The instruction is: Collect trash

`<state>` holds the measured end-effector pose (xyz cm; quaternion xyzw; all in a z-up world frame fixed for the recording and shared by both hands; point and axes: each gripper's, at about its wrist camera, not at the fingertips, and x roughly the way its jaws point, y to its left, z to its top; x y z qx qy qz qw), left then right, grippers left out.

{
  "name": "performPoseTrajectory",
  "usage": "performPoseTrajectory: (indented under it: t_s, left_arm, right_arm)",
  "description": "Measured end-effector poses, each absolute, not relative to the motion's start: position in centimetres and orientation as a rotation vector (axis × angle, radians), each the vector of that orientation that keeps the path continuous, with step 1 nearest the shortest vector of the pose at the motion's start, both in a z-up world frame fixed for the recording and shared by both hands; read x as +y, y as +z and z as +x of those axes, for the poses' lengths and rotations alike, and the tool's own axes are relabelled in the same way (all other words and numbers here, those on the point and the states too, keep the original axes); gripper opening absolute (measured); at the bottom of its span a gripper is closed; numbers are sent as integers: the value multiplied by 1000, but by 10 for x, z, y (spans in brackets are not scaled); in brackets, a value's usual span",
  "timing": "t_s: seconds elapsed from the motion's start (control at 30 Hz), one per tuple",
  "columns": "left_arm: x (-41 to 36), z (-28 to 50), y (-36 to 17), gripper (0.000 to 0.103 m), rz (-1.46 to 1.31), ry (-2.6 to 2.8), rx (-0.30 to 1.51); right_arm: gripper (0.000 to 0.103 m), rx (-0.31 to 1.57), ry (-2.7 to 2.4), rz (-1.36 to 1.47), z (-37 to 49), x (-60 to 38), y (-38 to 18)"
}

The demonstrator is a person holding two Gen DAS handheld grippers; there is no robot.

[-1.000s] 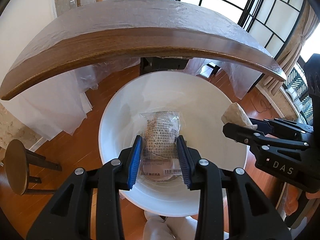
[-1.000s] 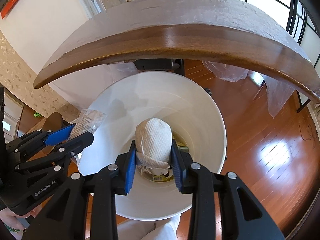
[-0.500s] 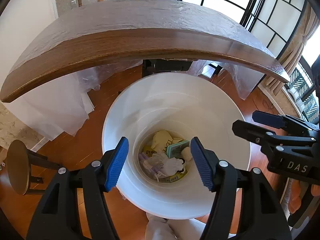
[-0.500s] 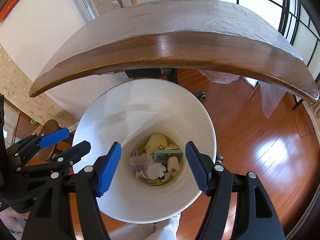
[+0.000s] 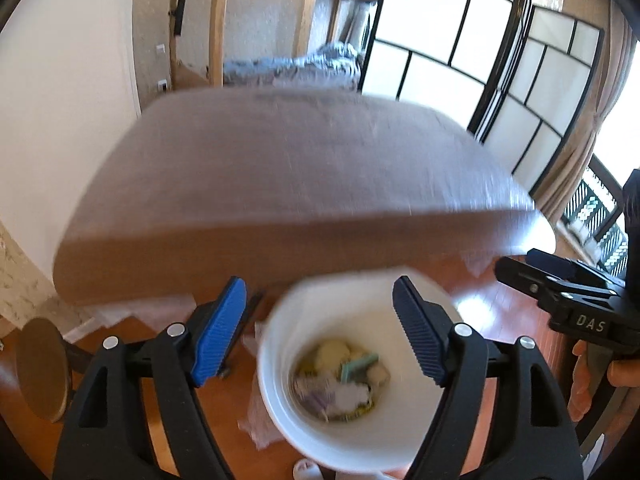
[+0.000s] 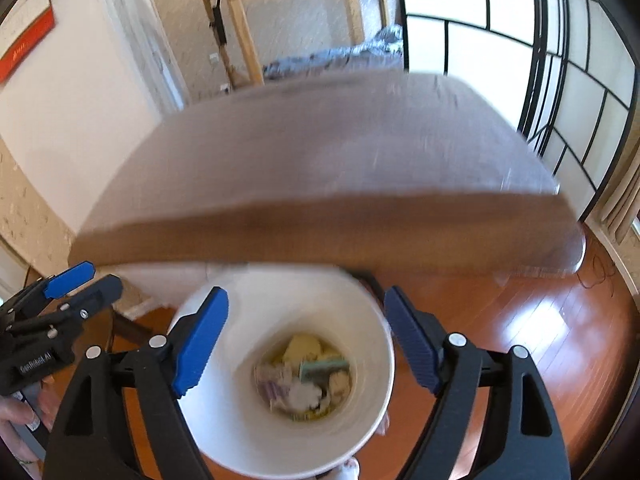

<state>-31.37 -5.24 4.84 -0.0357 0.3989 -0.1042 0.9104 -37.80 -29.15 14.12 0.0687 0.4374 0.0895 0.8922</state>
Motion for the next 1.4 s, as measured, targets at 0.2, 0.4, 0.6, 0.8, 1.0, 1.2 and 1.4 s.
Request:
performPoseTrajectory:
  t_s: [0.2,0.4,0.6,0.8,1.0,1.2,1.4]
  left_arm:
    - [-42,-260,68,77,-59,-181,784]
    - [-41,-190,69,77,-46,-123,769]
    - [-32,-115,51,77,-63,-63,805]
    - [-19,-64,31,77,-45,-16,849]
    - [-8,-31,15,77,-46,-1,887]
    - [-5,-17,5,81,-36,-8,916]
    - [-7,-10,1,102,-4,2,954]
  right_arm:
    - [80,864,153,119,-326,-303,157]
    - [80,862,143,110,-242,-323,152]
    - [80,869,115,66,-157,-347,138]
    - [80,896,56,34,-91,-373,116]
    - [80,925,1,60,-55,-396,97]
    - [82,957,-38,51,-50,-399,78]
    - [99,988,-67,39,-50,-394,73]
